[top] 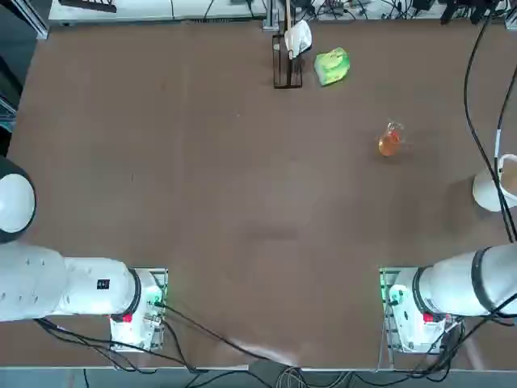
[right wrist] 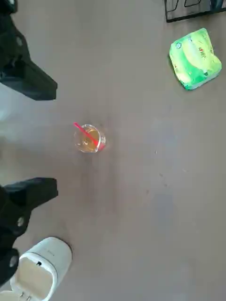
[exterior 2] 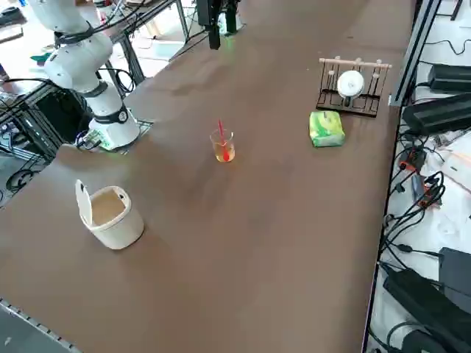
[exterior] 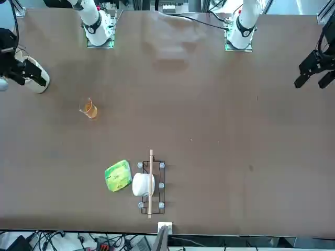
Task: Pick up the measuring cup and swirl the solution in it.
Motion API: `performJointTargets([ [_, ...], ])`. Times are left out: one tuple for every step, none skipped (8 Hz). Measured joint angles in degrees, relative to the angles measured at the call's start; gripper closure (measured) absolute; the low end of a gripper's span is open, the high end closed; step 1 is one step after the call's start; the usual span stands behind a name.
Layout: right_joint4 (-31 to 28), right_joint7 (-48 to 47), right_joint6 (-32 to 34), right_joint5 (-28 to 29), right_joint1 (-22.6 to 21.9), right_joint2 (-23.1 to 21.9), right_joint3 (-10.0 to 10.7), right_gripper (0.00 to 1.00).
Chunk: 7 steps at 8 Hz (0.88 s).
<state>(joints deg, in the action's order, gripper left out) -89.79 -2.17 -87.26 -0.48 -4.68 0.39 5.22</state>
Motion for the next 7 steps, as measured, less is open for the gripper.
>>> performJointTargets([
  [0.0, 0.0, 0.0, 0.0, 0.0, 0.0, 0.0, 0.0],
  [0.0, 0.0, 0.0, 0.0, 0.0, 0.0, 0.0, 0.0],
  [0.0, -0.1, 0.0, 0.0, 0.0, 0.0, 0.0, 0.0],
  [0.1, -0.1, 0.0, 0.0, 0.0, 0.0, 0.0, 0.0],
  [0.3, -0.1, 0.0, 0.0, -0.1, 0.0, 0.0, 0.0],
  [0.5, -0.1, 0.1, 0.0, -0.1, 0.0, -0.1, 0.0],
  [0.3, -0.2, 0.3, -0.1, -0.5, 0.2, -0.3, 0.0],
])
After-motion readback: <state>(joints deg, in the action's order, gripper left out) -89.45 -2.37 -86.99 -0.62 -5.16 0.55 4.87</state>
